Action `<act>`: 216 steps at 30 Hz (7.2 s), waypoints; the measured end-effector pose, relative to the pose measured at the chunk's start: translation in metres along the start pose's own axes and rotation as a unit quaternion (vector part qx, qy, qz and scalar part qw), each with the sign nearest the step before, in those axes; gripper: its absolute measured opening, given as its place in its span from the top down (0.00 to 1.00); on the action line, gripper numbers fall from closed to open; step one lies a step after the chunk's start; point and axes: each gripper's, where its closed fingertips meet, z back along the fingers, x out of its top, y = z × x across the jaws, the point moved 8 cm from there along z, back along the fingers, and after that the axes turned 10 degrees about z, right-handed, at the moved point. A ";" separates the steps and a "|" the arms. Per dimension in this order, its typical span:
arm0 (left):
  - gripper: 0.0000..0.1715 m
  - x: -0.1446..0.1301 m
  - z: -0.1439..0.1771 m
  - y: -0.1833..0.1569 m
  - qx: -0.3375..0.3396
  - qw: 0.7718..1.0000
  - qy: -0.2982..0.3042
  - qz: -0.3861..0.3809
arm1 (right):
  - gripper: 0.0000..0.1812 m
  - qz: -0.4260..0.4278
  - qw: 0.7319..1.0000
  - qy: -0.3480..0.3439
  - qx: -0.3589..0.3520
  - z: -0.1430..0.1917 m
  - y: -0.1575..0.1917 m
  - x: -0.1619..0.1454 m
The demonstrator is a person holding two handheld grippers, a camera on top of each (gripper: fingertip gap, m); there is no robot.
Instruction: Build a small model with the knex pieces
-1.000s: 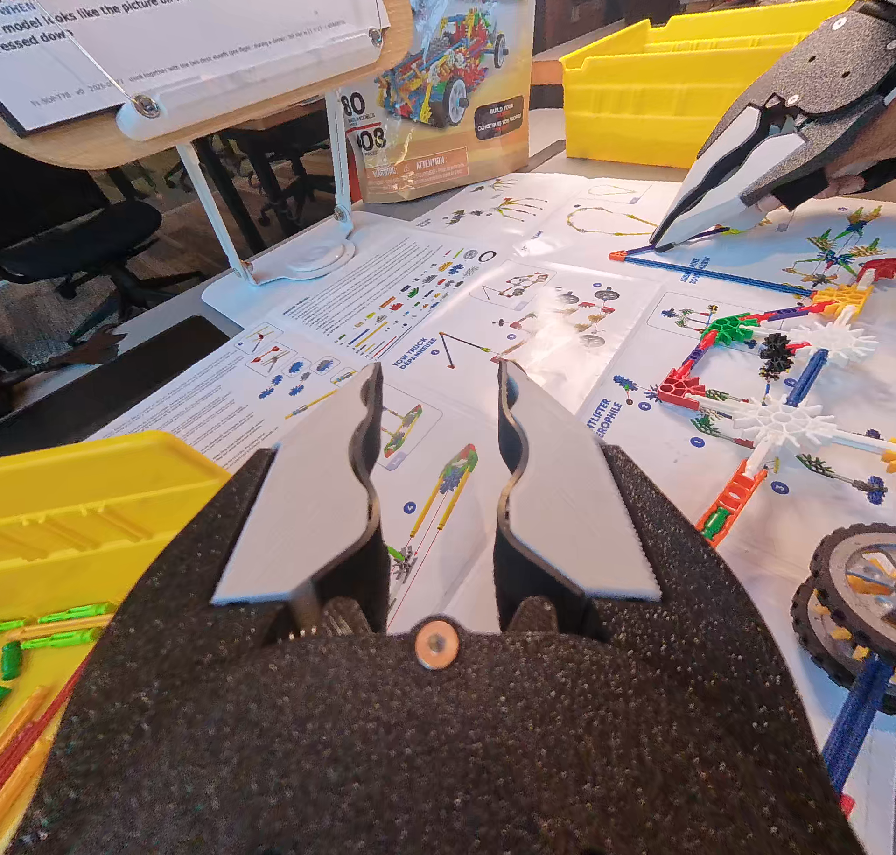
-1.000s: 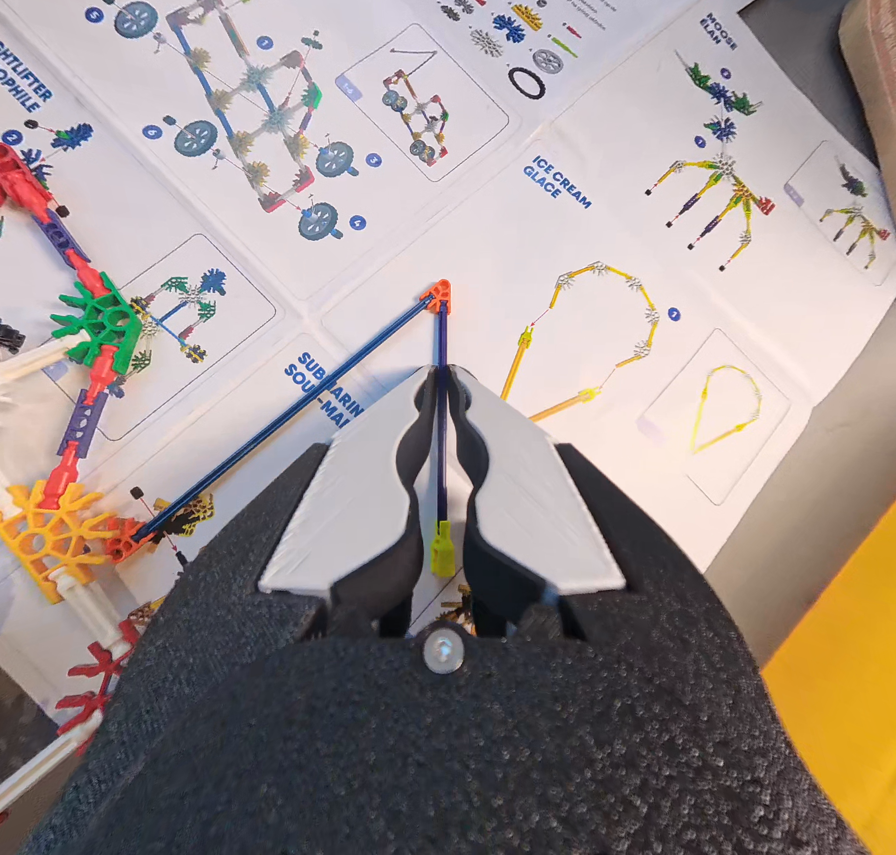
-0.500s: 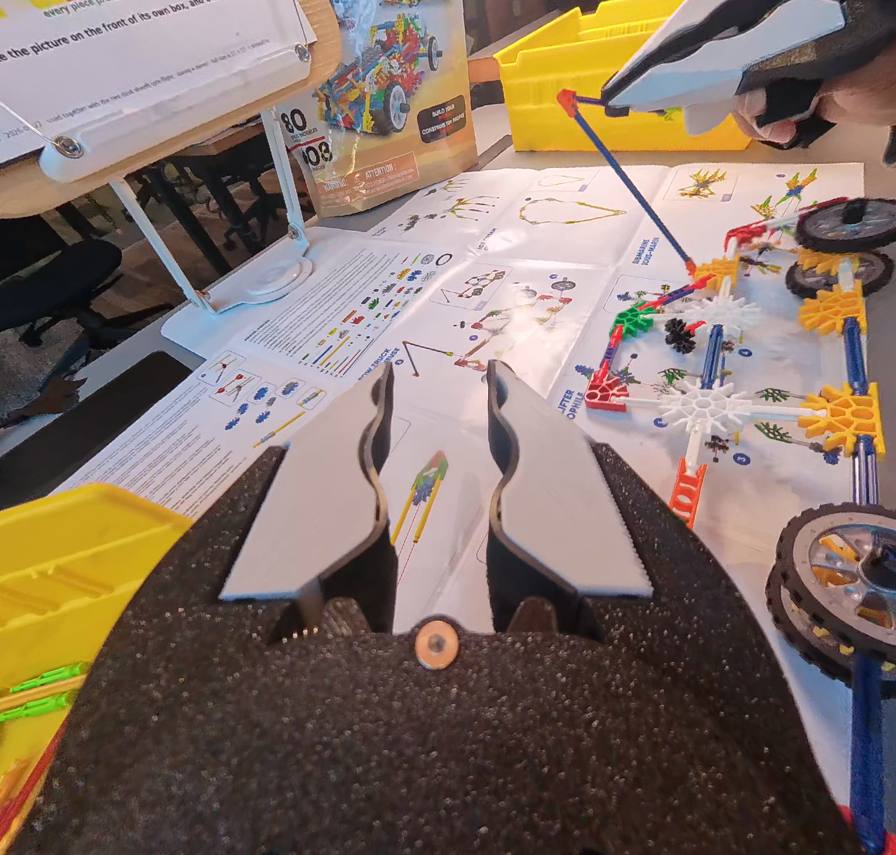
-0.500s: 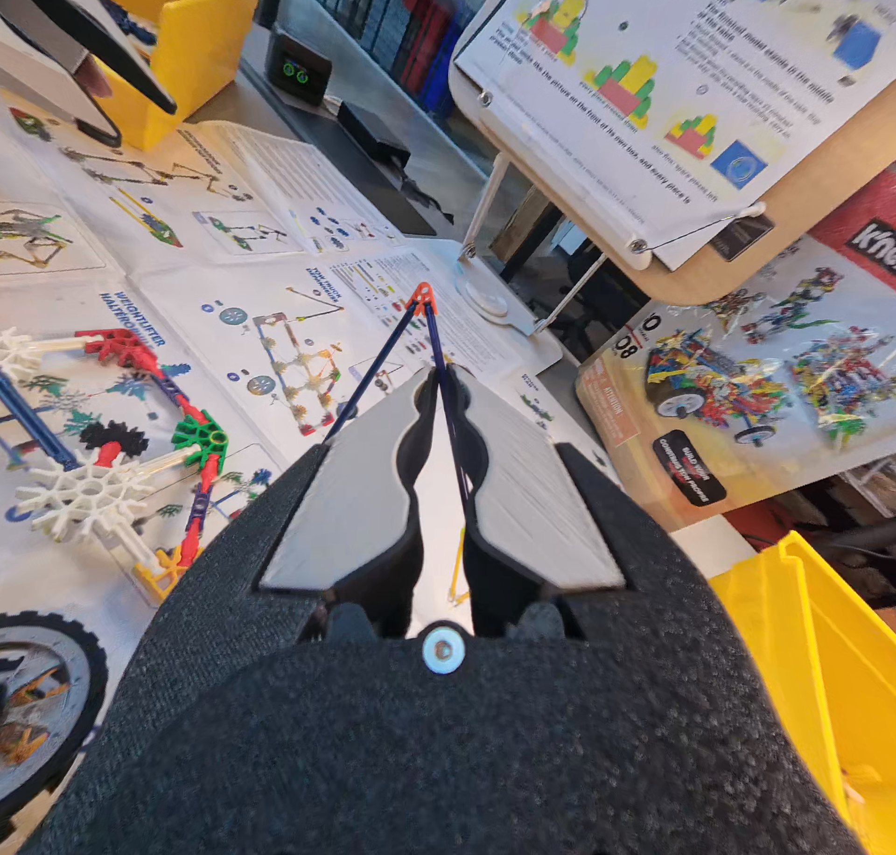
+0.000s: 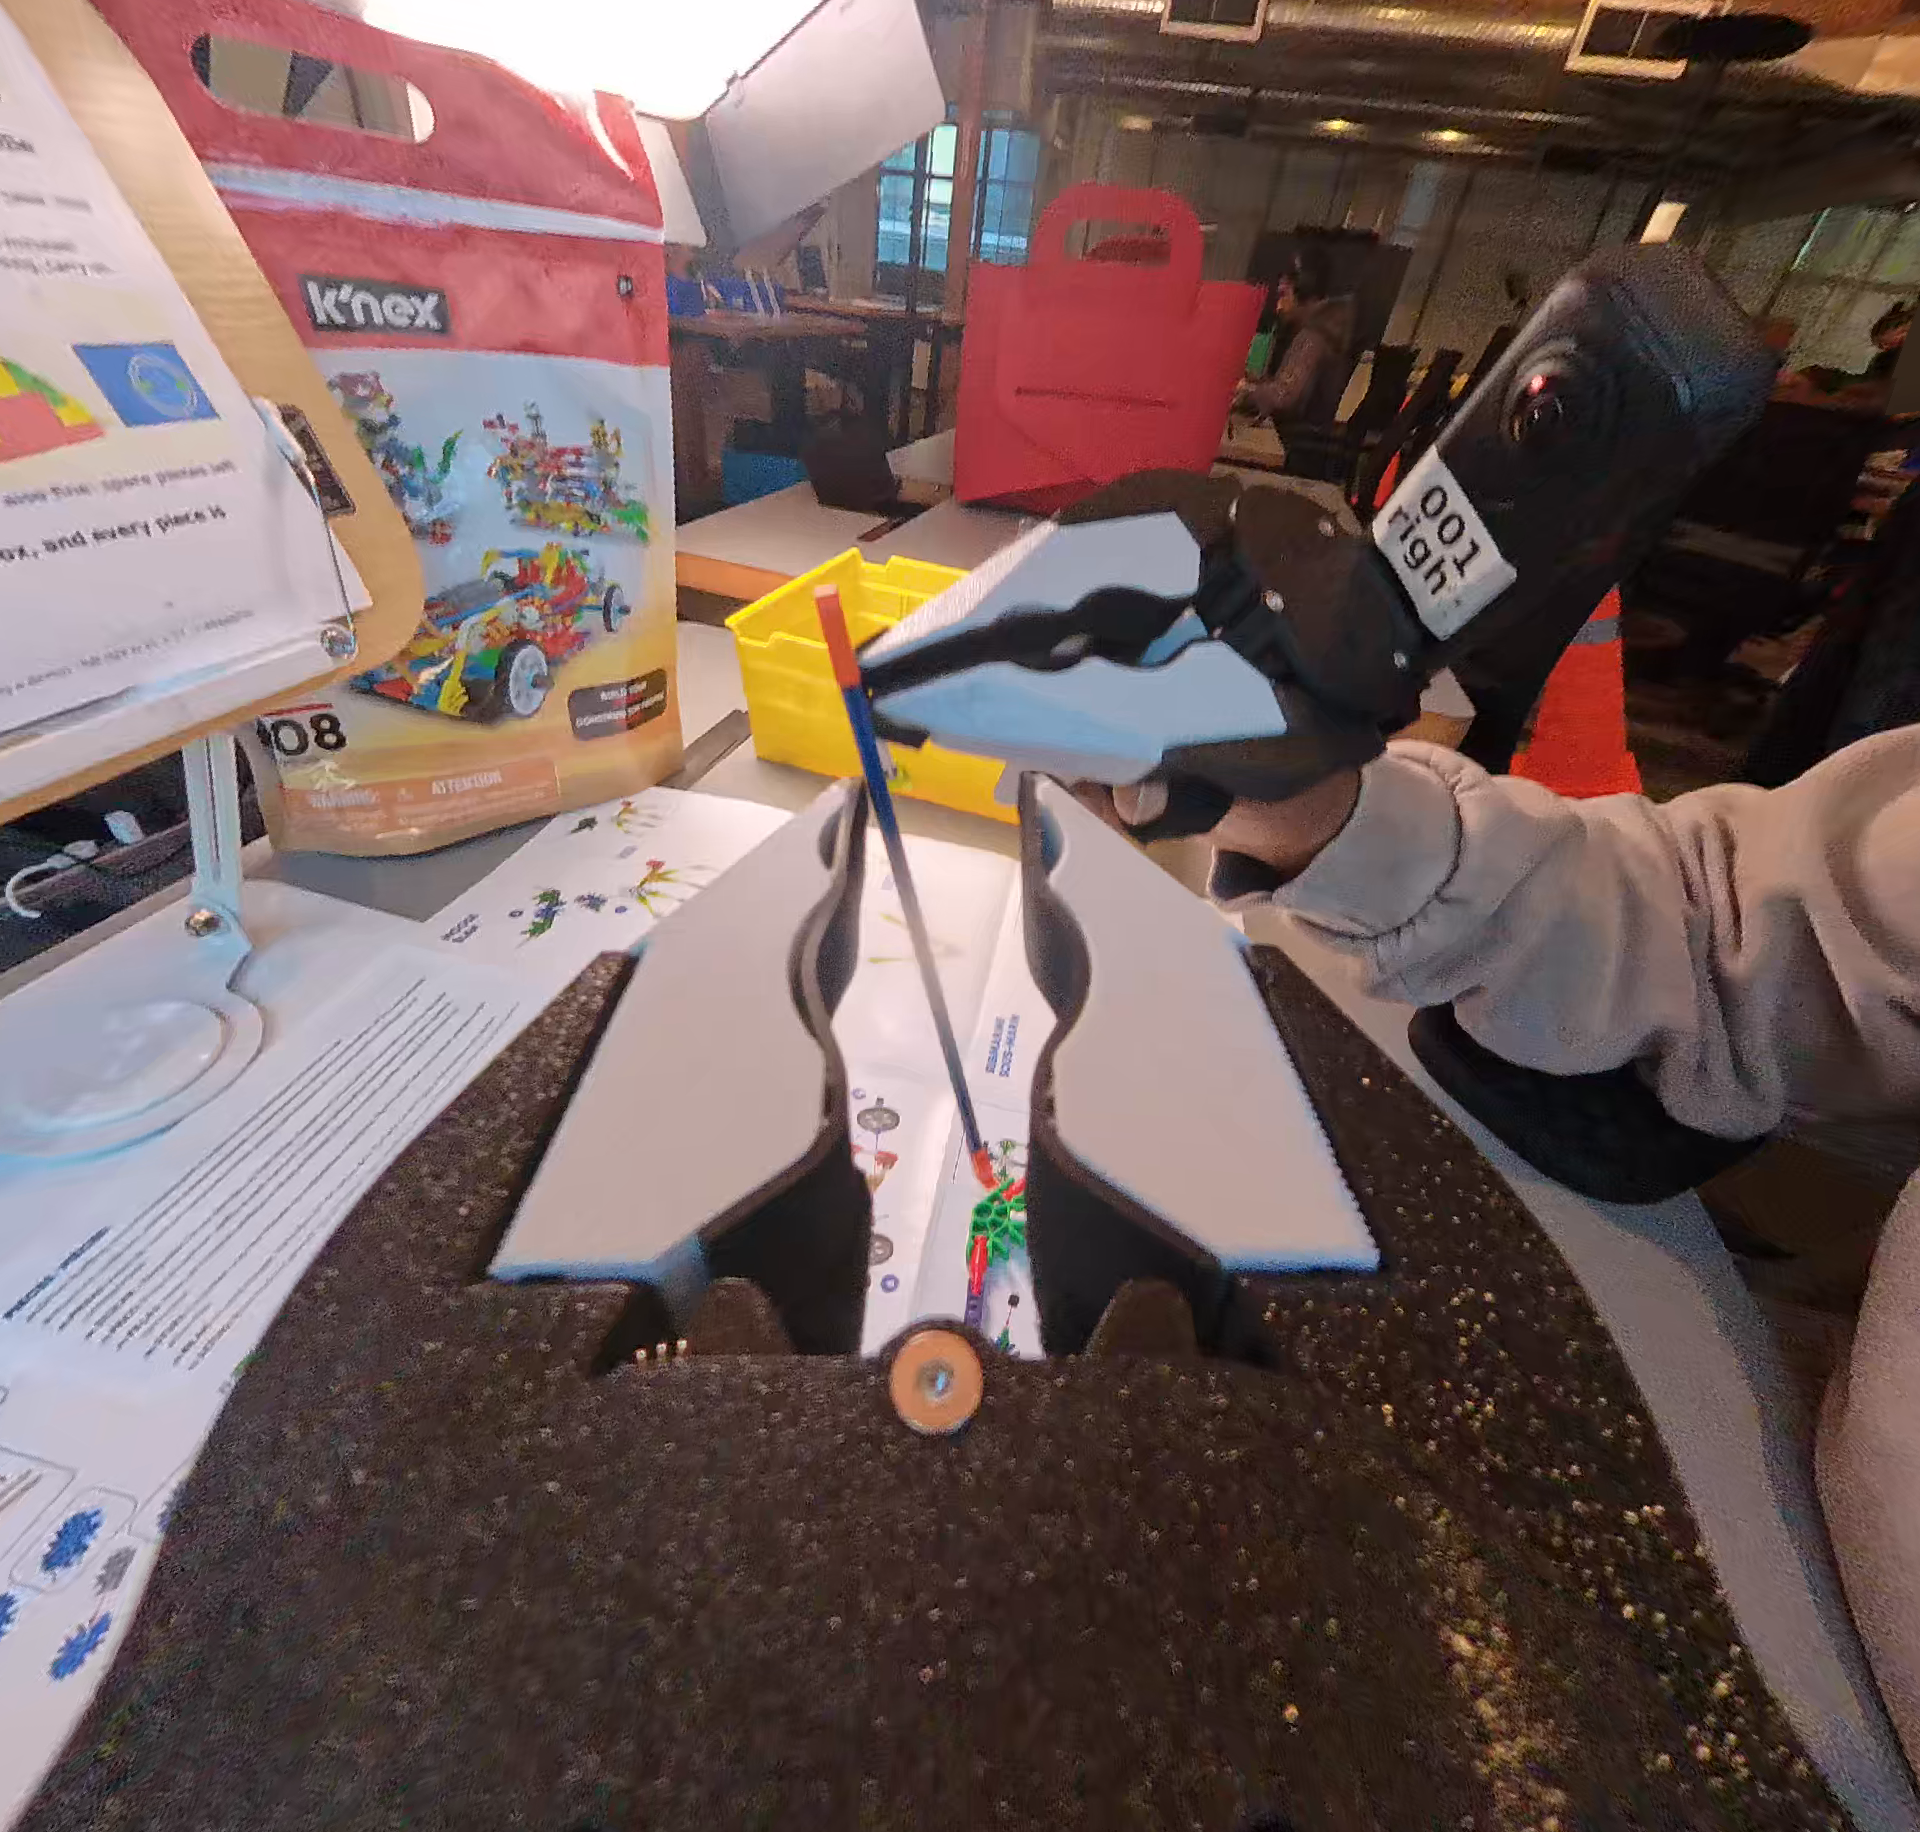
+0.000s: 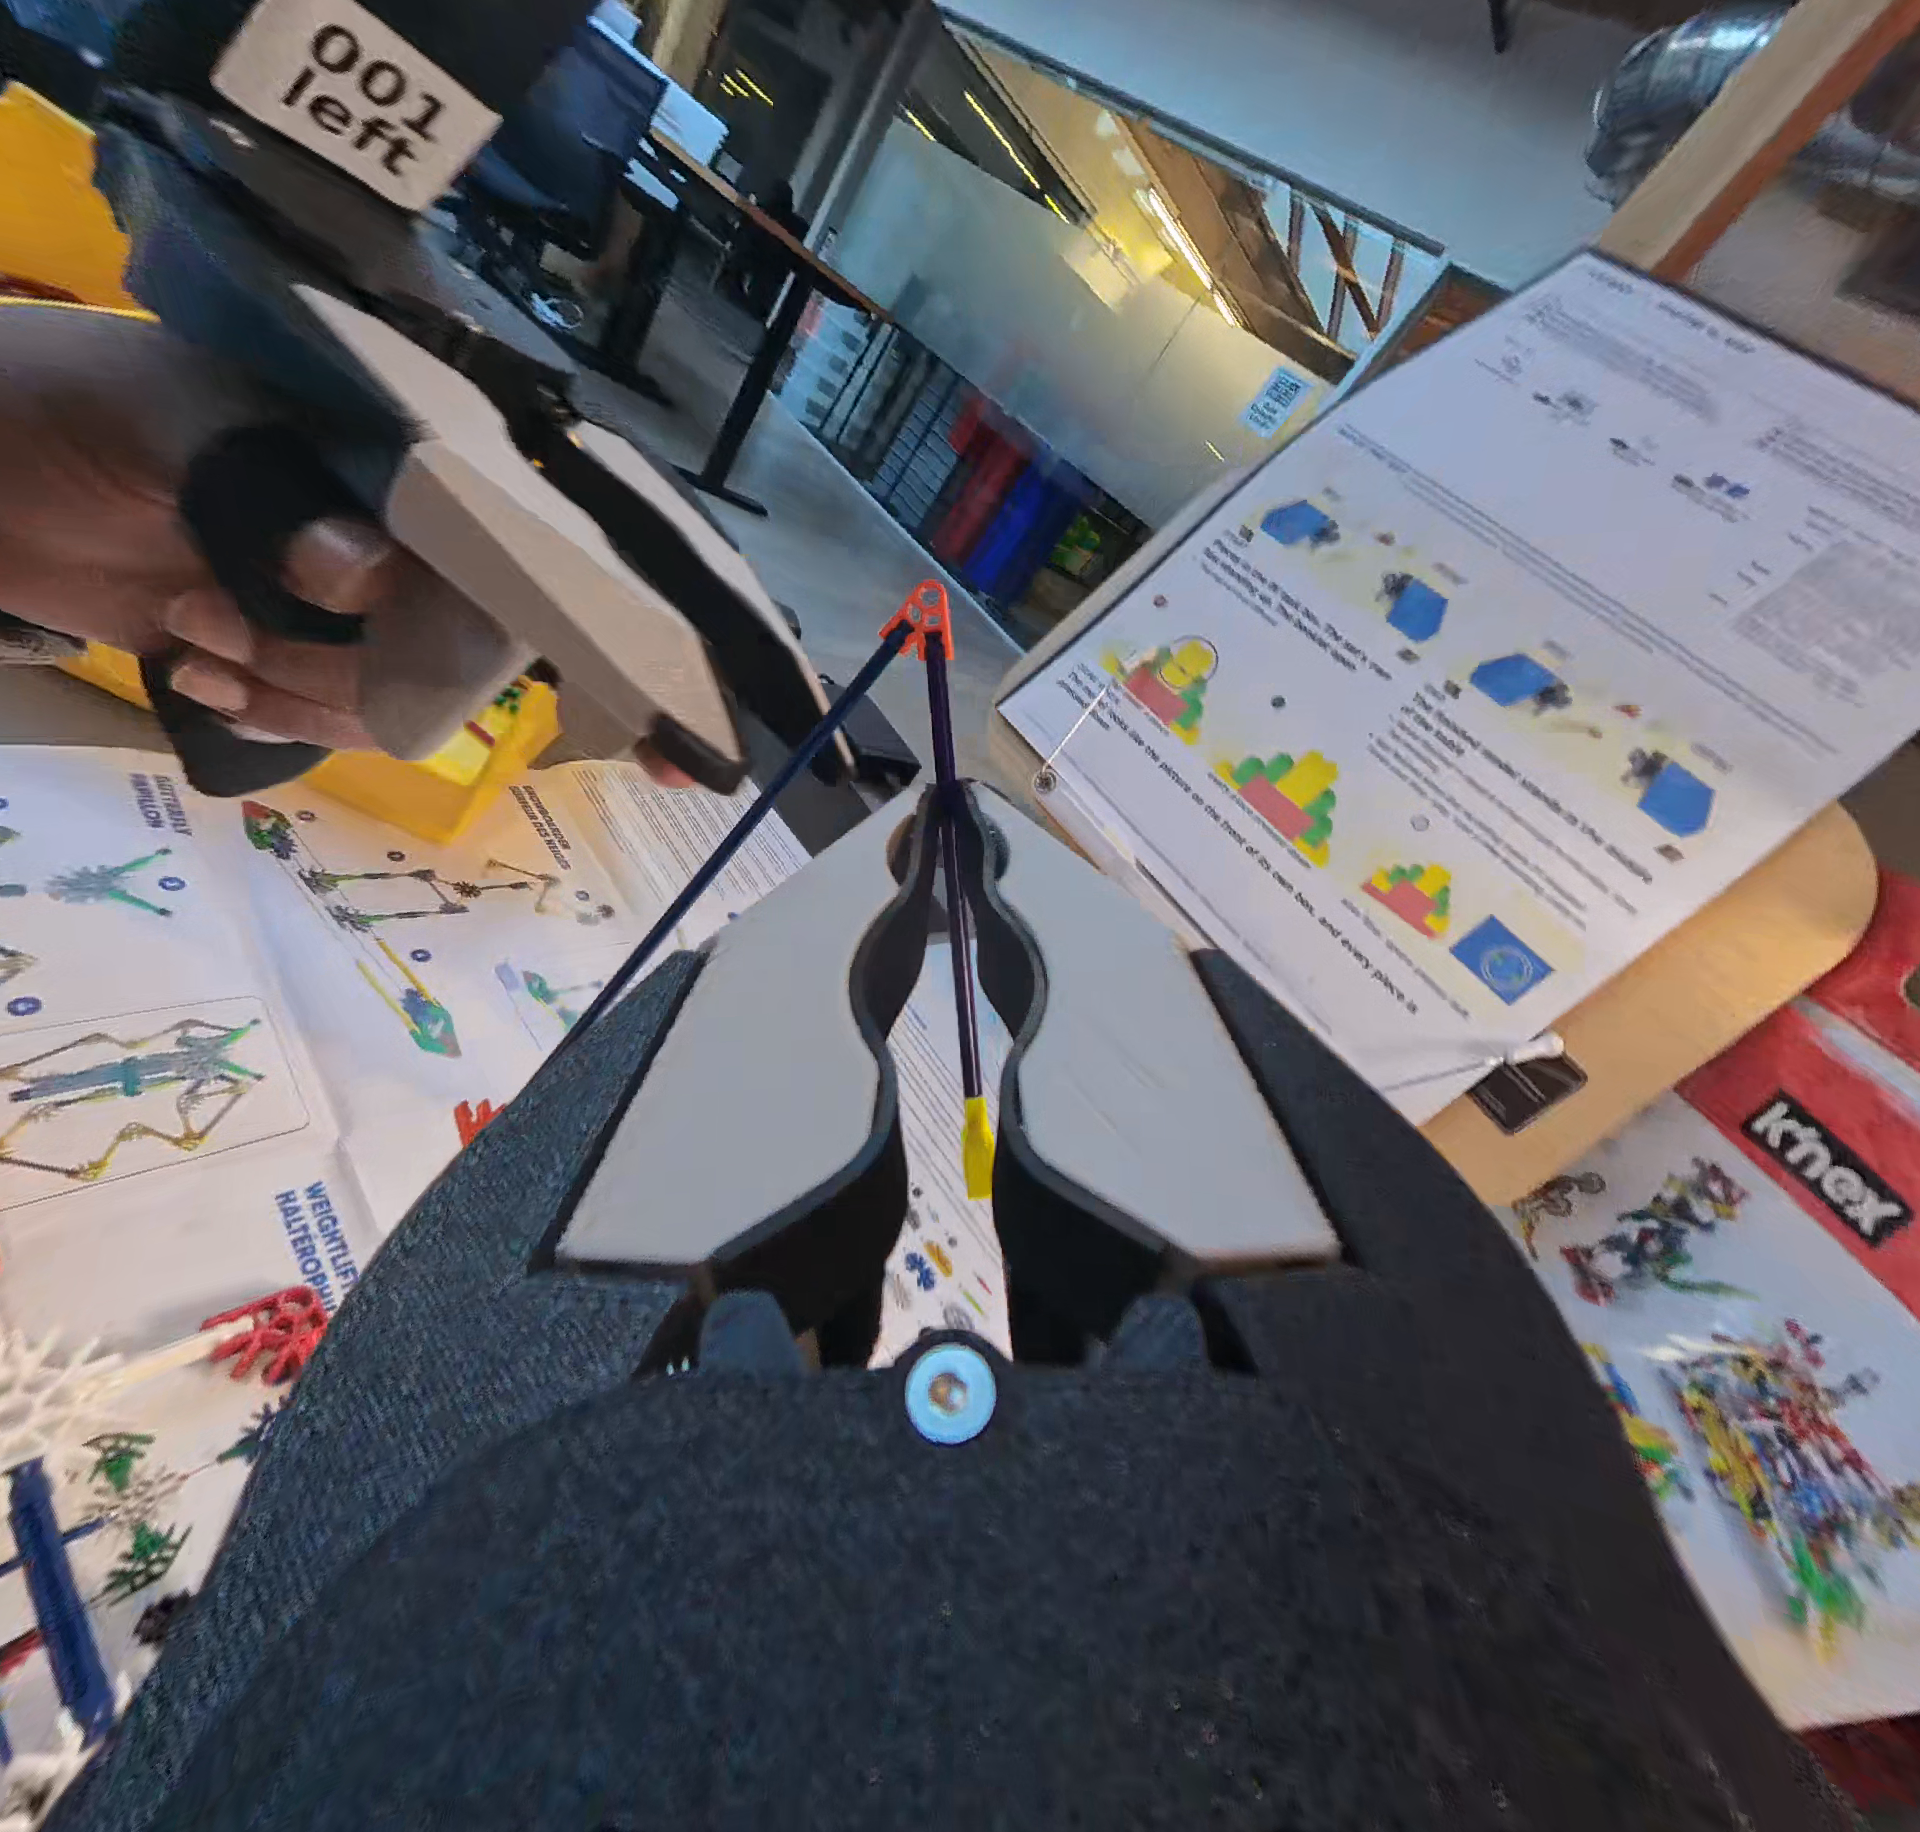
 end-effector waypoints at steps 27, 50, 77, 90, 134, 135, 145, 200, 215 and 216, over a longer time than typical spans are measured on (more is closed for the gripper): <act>1.00 -0.018 0.042 0.037 -0.052 0.991 -0.088 0.083 | 0.95 -0.190 0.960 -0.053 0.196 0.005 0.030 -0.031; 1.00 -0.026 0.033 -0.017 -0.158 0.983 -0.041 -0.082 | 0.93 -0.125 0.955 -0.113 0.246 0.020 0.043 0.008; 1.00 -0.026 0.031 -0.020 -0.116 0.982 -0.015 -0.151 | 0.96 -0.172 0.938 -0.102 0.285 0.017 0.040 -0.004; 1.00 -0.031 0.030 -0.012 -0.105 0.984 -0.003 -0.147 | 0.96 -0.173 0.936 -0.109 0.286 0.018 0.035 -0.014; 1.00 -0.072 0.002 0.006 0.117 0.910 0.156 -0.366 | 0.97 -0.337 0.893 0.000 0.299 -0.001 0.041 -0.060; 1.00 -0.072 0.002 0.006 0.115 0.912 0.153 -0.363 | 0.97 -0.329 0.896 -0.004 0.299 0.000 0.040 -0.059; 0.99 -0.075 0.005 -0.005 -0.048 0.966 0.169 -0.188 | 0.98 -0.212 0.908 -0.027 0.360 0.015 0.052 -0.046; 1.00 -0.054 0.003 0.021 0.042 0.995 0.088 0.011 | 0.98 -0.411 0.908 -0.051 0.059 0.017 -0.025 -0.055; 1.00 -0.067 0.004 0.038 0.125 0.982 0.128 -0.062 | 0.98 -0.155 0.935 0.223 -0.228 0.129 -0.143 -0.108; 1.00 -0.067 0.004 0.038 0.126 0.982 0.127 -0.061 | 0.98 -0.161 0.924 0.238 -0.254 0.149 -0.155 -0.115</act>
